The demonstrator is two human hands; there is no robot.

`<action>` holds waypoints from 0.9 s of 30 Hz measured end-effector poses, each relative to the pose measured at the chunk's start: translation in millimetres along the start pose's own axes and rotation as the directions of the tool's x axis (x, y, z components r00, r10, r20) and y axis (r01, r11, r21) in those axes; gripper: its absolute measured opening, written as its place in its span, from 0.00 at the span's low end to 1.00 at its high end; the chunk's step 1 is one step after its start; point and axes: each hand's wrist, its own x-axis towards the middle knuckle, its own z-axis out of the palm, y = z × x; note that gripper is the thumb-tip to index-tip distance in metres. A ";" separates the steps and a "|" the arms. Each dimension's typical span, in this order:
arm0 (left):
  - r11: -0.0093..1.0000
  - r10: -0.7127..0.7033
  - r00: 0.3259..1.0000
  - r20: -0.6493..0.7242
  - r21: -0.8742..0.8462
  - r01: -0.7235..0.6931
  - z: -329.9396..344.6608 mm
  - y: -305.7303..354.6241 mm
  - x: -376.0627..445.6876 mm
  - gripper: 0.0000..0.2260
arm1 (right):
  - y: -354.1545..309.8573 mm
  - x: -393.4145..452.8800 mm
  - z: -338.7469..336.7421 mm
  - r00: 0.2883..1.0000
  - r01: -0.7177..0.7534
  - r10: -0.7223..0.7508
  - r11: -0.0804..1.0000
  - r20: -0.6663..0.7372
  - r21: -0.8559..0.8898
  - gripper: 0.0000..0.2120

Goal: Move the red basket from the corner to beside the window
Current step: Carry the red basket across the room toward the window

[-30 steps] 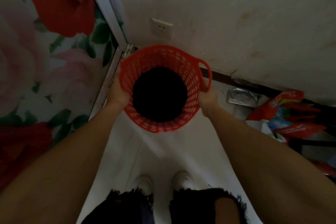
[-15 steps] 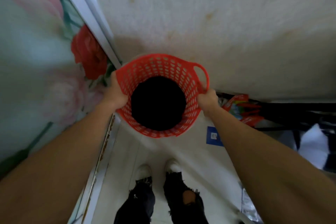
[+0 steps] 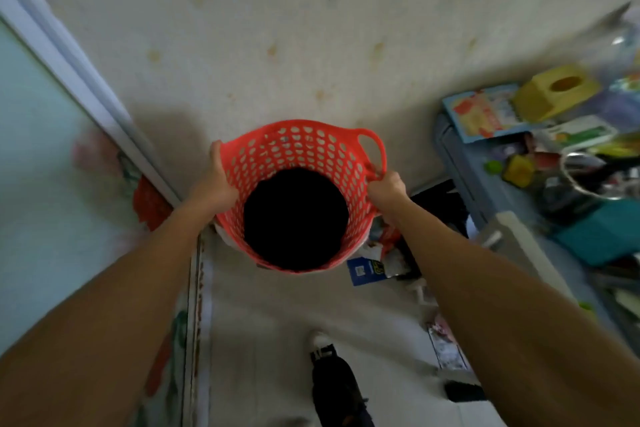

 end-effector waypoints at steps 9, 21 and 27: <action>0.959 0.252 0.966 0.051 0.123 -0.257 -75.1 197.5 -101.2 0.41 | -12.7 -148.9 -183.0 0.963 0.107 -0.057 0.977 -0.262 0.183 0.22; 0.786 0.612 0.786 0.085 0.046 -0.617 -77.3 429.0 -265.8 0.41 | 21.9 -298.0 -404.5 0.803 0.288 -0.063 0.912 -0.592 0.293 0.22; 0.722 0.672 0.691 0.265 -0.032 -0.691 11.3 499.2 -357.0 0.43 | 121.6 -376.0 -487.3 0.722 0.252 0.051 0.909 -0.689 0.332 0.15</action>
